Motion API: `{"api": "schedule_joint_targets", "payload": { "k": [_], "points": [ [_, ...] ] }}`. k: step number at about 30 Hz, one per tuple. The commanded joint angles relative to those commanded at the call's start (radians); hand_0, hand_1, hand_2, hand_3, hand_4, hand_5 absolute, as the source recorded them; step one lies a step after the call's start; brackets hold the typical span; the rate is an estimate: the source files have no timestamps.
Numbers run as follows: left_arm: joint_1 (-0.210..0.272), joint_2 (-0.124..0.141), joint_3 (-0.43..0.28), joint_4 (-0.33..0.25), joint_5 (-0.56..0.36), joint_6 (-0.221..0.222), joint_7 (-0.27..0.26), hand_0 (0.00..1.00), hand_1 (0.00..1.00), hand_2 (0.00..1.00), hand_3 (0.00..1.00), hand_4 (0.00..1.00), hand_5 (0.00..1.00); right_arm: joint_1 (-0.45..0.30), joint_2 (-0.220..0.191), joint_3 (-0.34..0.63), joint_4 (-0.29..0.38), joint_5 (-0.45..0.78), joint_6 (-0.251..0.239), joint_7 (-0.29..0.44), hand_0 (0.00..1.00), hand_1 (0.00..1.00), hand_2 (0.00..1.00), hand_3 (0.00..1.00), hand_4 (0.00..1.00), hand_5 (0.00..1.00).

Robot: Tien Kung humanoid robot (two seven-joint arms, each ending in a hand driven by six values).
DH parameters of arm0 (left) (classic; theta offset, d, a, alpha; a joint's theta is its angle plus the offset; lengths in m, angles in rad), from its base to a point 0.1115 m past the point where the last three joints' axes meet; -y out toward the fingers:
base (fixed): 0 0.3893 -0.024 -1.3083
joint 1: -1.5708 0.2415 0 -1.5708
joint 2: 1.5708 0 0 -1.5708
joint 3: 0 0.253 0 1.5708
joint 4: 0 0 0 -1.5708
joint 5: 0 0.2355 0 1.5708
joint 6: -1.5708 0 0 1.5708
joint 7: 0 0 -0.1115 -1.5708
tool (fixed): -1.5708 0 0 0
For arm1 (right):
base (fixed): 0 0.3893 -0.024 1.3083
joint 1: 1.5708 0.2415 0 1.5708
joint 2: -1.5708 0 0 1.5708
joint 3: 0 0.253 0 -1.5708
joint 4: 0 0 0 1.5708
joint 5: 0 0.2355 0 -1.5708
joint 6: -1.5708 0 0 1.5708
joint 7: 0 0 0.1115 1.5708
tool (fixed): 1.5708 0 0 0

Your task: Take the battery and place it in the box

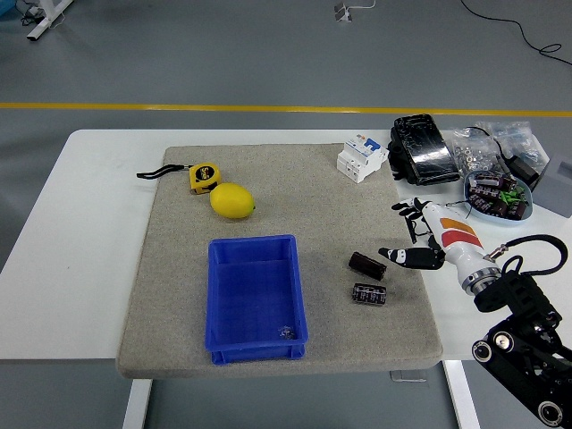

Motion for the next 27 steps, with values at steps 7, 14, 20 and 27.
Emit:
{"api": "schedule_joint_targets", "payload": {
  "k": [7,14,20,27],
  "points": [
    [0.004,0.003,-0.01,0.0,0.015,0.001,0.005,0.603,0.599,0.642,0.583,0.633,0.599,0.024,0.023,-0.047,-0.027,-0.012,-0.016,-0.007,0.501,0.54,0.539,0.589,0.998,0.251],
    [0.007,0.006,-0.019,0.0,0.03,0.002,0.01,0.602,0.595,0.641,0.584,0.633,0.598,0.029,0.048,-0.087,-0.06,-0.026,-0.02,-0.012,0.45,0.506,0.509,0.545,0.998,0.24],
    [0.005,0.008,-0.023,0.0,0.039,0.003,0.012,0.602,0.59,0.637,0.583,0.634,0.598,0.041,0.059,-0.124,-0.108,-0.03,-0.039,-0.021,0.436,0.486,0.487,0.516,0.998,0.229],
    [-0.003,0.008,-0.018,0.0,0.033,0.003,0.009,0.602,0.587,0.635,0.583,0.633,0.598,0.062,0.075,-0.136,-0.162,-0.034,-0.059,-0.028,0.424,0.46,0.476,0.497,0.982,0.218]
  ]
}}
